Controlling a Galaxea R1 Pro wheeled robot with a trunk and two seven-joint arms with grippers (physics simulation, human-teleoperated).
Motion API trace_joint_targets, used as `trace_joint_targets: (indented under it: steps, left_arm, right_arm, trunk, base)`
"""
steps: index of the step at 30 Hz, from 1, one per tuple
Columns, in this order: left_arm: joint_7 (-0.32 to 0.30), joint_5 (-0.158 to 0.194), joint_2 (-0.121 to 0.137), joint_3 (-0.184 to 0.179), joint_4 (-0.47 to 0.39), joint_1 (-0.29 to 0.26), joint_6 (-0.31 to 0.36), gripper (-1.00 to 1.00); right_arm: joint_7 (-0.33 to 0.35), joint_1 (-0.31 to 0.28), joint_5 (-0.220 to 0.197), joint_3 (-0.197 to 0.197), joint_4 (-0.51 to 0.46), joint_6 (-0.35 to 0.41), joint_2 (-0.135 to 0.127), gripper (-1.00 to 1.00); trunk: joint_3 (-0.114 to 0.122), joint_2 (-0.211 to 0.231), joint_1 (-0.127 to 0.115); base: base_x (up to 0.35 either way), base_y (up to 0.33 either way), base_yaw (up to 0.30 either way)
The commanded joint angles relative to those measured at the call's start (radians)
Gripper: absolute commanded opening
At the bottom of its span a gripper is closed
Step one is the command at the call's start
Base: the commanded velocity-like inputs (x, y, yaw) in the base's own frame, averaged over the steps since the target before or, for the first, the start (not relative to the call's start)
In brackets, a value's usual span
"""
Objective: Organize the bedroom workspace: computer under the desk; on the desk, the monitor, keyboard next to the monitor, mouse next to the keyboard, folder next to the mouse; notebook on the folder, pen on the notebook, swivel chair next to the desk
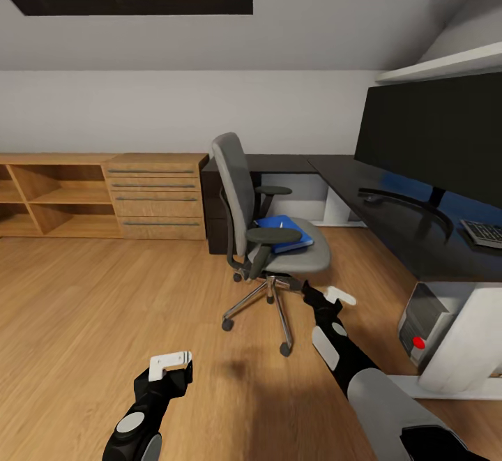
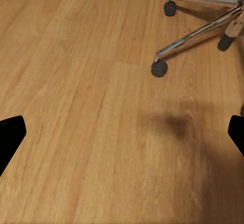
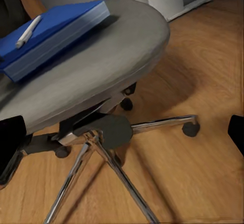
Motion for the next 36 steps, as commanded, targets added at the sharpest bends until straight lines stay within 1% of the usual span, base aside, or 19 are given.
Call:
trace_joint_targets:
  steps: [1, 2, 3, 10, 13, 21, 32, 36]
  left_arm:
    - [0.009, 0.011, 0.0, -0.002, -0.001, -0.001, 0.003, 1.0]
    - [0.009, 0.011, 0.0, -0.002, -0.001, -0.001, 0.003, 1.0]
    - [0.009, 0.011, 0.0, -0.002, -0.001, -0.001, 0.003, 1.0]
    - [0.009, 0.011, 0.0, -0.002, -0.001, -0.001, 0.003, 1.0]
    - [0.01, 0.009, 0.0, -0.002, -0.001, -0.001, 0.001, 1.0]
    - [0.01, 0.009, 0.0, -0.002, -0.001, -0.001, 0.001, 1.0]
    - [0.01, 0.009, 0.0, -0.002, -0.001, -0.001, 0.001, 1.0]
    - [0.01, 0.009, 0.0, -0.002, -0.001, -0.001, 0.001, 1.0]
  right_arm:
    - [-0.004, -0.001, -0.016, 0.003, 0.0, -0.003, -0.001, 1.0]
    - [-0.005, -0.001, -0.025, 0.003, 0.0, -0.003, -0.002, 1.0]
    - [-0.004, 0.0, -0.045, 0.002, 0.0, -0.002, -0.005, 1.0]
    - [0.001, -0.001, -0.06, -0.003, -0.002, -0.002, -0.007, 1.0]
    - [0.0, -0.001, -0.061, -0.003, -0.002, -0.002, -0.008, 1.0]
    - [-0.001, -0.001, -0.061, -0.007, -0.002, -0.001, -0.01, 1.0]
    - [-0.002, -0.001, -0.062, -0.021, -0.047, 0.0, -0.014, 1.0]
    - [-0.002, -0.001, -0.063, -0.023, -0.053, 0.0, -0.019, 1.0]
  trunk:
    - [-0.001, 0.0, 0.0]
    - [-0.001, 0.0, 0.0]
    - [-0.001, 0.0, 0.0]
    - [-0.001, 0.0, 0.0]
    - [-0.001, 0.0, 0.0]
    - [-0.001, 0.0, 0.0]
    - [-0.001, 0.0, 0.0]
    - [-0.001, 0.0, 0.0]
  base:
    - [0.0, 0.0, 0.0]
    - [0.0, 0.0, 0.0]
    - [0.0, 0.0, 0.0]
    - [0.0, 0.0, 0.0]
    - [0.063, -0.019, 0.0]
    - [0.234, -0.1, 0.0]
    - [0.046, -0.022, 0.0]
    - [0.164, -0.009, 0.0]
